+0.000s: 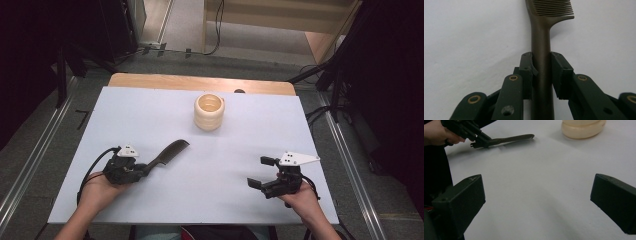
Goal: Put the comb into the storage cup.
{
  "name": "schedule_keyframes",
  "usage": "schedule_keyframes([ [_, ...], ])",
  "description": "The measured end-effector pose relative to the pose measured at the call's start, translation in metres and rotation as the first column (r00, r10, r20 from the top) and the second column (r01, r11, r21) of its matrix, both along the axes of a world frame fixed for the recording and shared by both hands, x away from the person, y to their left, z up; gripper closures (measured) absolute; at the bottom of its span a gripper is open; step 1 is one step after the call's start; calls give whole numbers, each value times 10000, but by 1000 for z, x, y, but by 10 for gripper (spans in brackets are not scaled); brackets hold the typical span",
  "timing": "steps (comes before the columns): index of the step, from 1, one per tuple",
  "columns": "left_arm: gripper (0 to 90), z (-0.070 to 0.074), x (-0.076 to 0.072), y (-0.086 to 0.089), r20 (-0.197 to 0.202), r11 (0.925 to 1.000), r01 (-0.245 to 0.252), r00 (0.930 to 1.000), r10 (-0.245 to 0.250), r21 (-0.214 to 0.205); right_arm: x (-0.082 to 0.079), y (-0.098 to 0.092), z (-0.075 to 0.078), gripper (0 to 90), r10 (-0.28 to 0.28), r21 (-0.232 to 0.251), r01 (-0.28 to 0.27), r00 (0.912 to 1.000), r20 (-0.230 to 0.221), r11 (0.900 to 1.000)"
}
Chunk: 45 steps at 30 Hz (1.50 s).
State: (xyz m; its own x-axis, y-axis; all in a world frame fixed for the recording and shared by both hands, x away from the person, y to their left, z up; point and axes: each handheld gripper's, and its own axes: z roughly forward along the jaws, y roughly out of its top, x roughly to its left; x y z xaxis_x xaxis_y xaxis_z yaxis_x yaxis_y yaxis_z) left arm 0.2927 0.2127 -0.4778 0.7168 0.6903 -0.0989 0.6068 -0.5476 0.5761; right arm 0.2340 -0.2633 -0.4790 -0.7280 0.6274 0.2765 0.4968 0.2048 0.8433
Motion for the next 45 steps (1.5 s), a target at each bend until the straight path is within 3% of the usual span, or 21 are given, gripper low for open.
schedule_keyframes([
  [10,733,11,-1,1,136,9936,79,9999,-64,-1129,-3,-1,4,0,-78,367,59,9986,518,9993],
  [14,733,16,-2,-1,152,9855,183,9998,-160,-1688,-3,-2,5,0,-128,387,103,9977,666,9992],
  [20,733,24,-2,-8,267,9764,402,9990,-353,-2120,-3,-2,5,0,-156,303,138,9979,625,9994],
  [23,733,27,-2,-11,267,9675,494,9987,-442,-2480,-4,-2,5,0,-196,312,178,9982,573,9994],
  [35,733,35,2,-33,437,9542,833,9963,-738,-2874,-4,-4,5,0,-260,276,246,9982,531,9993],
  [45,733,42,8,-51,380,9384,895,9960,-815,-3336,-4,-4,5,0,-304,250,292,9984,477,9993],
])
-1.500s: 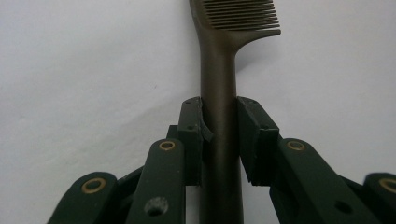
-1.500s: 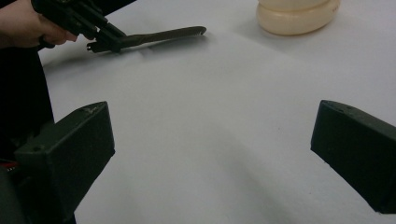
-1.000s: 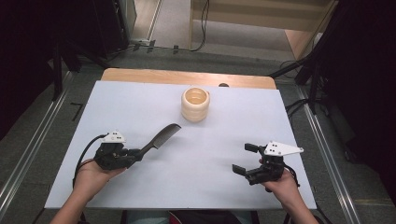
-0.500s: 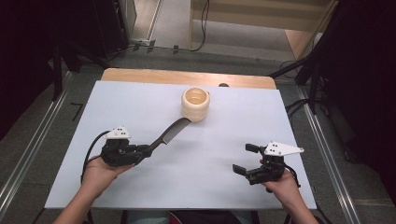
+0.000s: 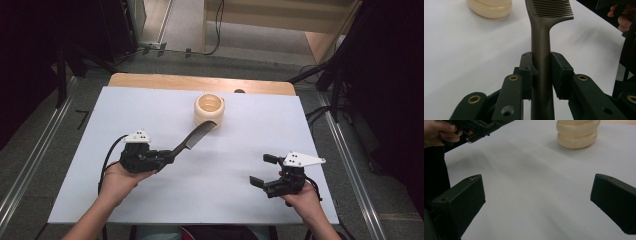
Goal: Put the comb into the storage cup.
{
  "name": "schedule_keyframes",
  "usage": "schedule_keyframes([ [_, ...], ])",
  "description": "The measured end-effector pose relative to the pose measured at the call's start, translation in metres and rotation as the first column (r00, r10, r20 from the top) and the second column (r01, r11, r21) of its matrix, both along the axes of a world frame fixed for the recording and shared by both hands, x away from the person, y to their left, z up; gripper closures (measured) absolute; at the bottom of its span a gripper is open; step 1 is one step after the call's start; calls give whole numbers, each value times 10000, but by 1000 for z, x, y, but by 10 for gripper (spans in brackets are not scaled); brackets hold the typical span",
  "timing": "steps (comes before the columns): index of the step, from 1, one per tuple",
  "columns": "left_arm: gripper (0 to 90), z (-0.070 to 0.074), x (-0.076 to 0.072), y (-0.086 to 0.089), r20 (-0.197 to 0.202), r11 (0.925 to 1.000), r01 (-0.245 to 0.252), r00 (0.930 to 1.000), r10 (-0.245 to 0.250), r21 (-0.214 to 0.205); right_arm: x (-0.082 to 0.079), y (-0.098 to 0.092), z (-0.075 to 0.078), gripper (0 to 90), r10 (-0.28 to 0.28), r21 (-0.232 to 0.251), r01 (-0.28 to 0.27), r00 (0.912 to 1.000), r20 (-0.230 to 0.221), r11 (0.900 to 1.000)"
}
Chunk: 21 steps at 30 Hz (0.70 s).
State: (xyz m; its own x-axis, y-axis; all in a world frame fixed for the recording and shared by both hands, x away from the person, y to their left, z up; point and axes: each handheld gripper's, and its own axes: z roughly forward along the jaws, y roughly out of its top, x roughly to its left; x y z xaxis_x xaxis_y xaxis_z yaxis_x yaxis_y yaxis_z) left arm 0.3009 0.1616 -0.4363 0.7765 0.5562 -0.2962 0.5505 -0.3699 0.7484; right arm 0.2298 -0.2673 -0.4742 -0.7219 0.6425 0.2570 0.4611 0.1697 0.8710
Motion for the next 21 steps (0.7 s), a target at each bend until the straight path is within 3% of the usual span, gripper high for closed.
schedule_keyframes([
  [21,733,2,21,-58,-1181,9931,468,9912,-595,-1077,0,-2,0,0,-61,-21,61,10000,37,10000],
])
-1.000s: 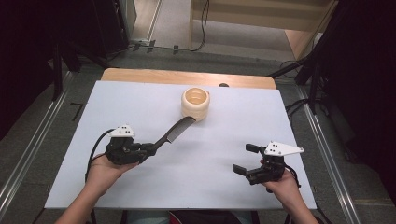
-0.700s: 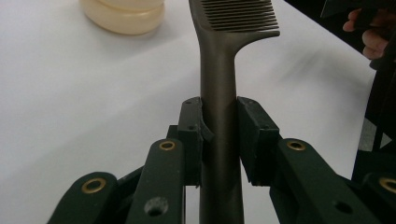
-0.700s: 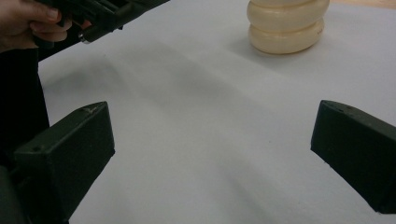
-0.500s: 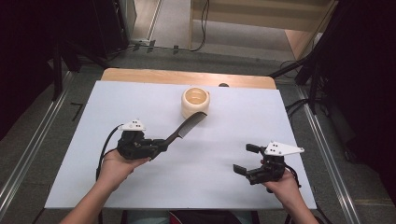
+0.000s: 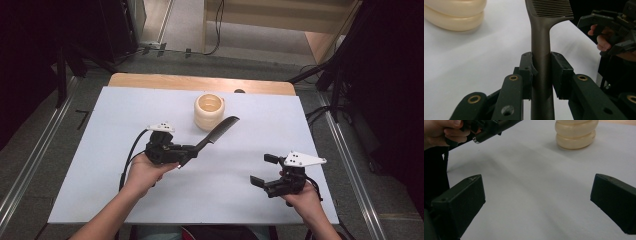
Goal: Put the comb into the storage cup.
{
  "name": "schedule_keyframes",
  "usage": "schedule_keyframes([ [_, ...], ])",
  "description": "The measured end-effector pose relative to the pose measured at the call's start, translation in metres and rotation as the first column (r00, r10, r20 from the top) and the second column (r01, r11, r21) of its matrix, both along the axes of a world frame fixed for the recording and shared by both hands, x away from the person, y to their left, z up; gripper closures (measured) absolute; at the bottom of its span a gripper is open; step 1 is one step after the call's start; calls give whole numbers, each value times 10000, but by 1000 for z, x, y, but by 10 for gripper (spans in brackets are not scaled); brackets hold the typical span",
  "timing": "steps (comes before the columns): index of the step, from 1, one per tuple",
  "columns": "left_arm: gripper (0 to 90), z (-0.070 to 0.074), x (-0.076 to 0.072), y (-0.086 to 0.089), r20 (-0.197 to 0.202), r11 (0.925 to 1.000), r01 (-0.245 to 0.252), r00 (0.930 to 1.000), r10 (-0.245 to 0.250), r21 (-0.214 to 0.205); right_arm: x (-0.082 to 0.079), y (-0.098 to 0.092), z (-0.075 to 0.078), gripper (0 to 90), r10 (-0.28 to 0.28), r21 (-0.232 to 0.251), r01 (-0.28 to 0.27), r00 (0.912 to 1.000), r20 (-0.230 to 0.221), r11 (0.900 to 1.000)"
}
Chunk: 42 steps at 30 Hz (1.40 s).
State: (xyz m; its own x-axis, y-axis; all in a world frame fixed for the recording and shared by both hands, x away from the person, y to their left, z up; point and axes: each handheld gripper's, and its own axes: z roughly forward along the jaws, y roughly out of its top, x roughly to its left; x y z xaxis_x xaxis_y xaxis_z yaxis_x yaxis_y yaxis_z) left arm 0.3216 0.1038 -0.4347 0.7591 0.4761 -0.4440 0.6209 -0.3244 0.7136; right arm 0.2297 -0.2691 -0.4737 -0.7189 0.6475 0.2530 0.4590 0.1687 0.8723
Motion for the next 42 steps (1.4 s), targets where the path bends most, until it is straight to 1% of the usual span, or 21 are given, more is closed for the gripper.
schedule_keyframes([
  [3,733,-1,2,-7,-193,9999,-41,9998,39,-112,0,-1,0,0,-43,21,43,10000,20,10000],
  [5,733,-2,4,-11,-337,9996,-93,9994,85,-258,0,-1,0,0,-96,27,96,10000,9,10000],
  [8,733,-3,7,-16,-456,9990,-169,9988,150,-415,0,-1,1,0,-143,28,143,9999,22,9999],
  [14,733,-6,13,-27,-956,9968,-370,9950,301,-709,0,-1,1,0,-212,31,212,9998,-7,9998],
  [17,733,-7,15,-32,-1112,9959,-477,9930,391,-763,0,-2,2,0,-255,40,255,9997,-35,9997],
  [20,733,-8,17,-38,-1153,9949,-558,9923,459,-842,0,-2,2,0,-338,-4,338,9994,-61,9994],
  [21,733,-8,18,-39,-1225,9943,-584,9913,473,-892,0,-2,2,0,-341,5,341,9994,-39,9994],
  [24,733,-9,20,-45,-1354,9920,-710,9892,567,-1040,1,-2,2,0,-490,-20,489,9987,-159,9988],
  [26,733,-10,20,-50,-1331,9905,-812,9889,662,-1106,2,-2,2,0,-619,-10,619,9979,-203,9981],
  [29,733,-11,21,-58,-1315,9868,-929,9884,754,-1323,3,-1,3,0,-918,30,919,9955,-245,9958],
  [31,733,-13,21,-62,-1325,9837,-1023,9877,828,-1479,4,-1,4,0,-1028,75,1030,9944,-243,9947],
  [34,733,-15,21,-68,-1239,9797,-1140,9878,941,-1649,5,1,6,0,-1168,126,1171,9929,-238,9930],
  [37,733,-17,20,-73,-1186,9778,-1224,9876,1030,-1701,7,3,9,0,-1404,134,1406,9900,-144,9900],
  [40,733,-19,20,-77,-1215,9758,-1250,9871,1041,-1792,9,4,12,0,-1623,227,1625,9867,-84,9864],
  [42,733,-20,19,-81,-1175,9750,-1225,9878,1017,-1856,11,5,14,0,-1838,309,1841,9829,-112,9824],
])
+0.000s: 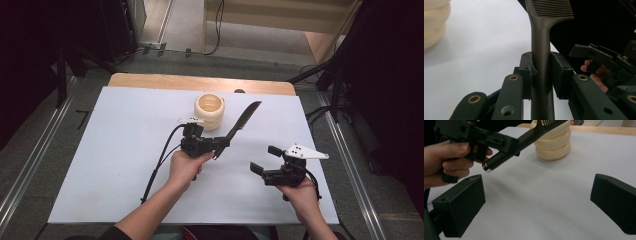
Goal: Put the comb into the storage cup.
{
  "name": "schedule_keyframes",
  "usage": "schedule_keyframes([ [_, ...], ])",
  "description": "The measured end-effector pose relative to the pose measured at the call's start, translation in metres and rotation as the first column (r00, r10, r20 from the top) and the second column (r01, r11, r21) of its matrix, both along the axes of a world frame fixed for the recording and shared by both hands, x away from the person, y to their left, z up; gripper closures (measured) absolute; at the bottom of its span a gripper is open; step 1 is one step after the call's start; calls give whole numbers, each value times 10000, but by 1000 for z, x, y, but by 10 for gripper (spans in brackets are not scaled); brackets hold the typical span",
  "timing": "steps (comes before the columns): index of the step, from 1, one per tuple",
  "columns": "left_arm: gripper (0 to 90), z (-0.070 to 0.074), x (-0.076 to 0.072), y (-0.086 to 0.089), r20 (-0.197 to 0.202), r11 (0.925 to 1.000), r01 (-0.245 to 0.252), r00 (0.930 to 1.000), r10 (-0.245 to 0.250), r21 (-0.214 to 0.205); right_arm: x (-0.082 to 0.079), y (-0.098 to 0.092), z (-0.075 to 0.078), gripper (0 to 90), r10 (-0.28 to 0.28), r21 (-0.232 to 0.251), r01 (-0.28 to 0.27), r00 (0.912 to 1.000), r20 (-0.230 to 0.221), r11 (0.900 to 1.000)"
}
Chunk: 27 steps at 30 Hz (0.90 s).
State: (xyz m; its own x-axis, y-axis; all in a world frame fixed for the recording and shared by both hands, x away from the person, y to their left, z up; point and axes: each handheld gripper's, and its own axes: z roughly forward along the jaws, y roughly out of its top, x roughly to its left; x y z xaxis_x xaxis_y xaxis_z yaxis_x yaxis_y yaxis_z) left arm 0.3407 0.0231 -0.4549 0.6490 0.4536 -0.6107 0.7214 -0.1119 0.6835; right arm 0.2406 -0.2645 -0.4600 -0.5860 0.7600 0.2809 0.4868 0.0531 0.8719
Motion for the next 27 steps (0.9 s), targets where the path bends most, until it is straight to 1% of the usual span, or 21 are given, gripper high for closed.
schedule_keyframes([
  [3,733,-1,-2,-5,106,9999,-41,9999,43,-134,3,1,2,0,-275,98,275,9996,-48,9996],
  [4,733,-2,-2,-6,104,9999,-9,9999,10,-167,5,2,3,0,-439,79,439,9990,-30,9990],
  [5,732,-2,-2,-8,75,9998,-32,10000,34,-212,7,3,3,0,-492,78,492,9988,10,9988],
  [8,733,-5,-4,-12,132,9998,5,9999,-3,-177,10,6,5,0,-750,-25,750,9972,12,9972],
  [11,733,-6,-5,-15,284,9998,6,9996,0,-204,14,8,6,0,-956,-34,956,9954,39,9954],
  [12,733,-6,-6,-16,389,9997,-54,9992,62,-219,14,8,6,0,-1002,-12,1002,9950,9,9950],
  [13,733,-6,-5,-17,411,9996,-54,9991,66,-285,16,8,6,0,-1071,10,1071,9942,21,9942],
  [15,733,-7,-5,-19,322,9991,-74,9994,87,-413,18,9,7,0,-1155,-12,1156,9933,56,9933],
  [21,732,-12,-6,-25,292,9993,-1,9996,12,-381,25,15,10,0,-1531,-209,1537,9878,285,9879],
  [27,733,-14,-7,-29,249,9986,44,9997,-31,-531,33,20,11,0,-1794,-177,1801,9832,333,9835],
])
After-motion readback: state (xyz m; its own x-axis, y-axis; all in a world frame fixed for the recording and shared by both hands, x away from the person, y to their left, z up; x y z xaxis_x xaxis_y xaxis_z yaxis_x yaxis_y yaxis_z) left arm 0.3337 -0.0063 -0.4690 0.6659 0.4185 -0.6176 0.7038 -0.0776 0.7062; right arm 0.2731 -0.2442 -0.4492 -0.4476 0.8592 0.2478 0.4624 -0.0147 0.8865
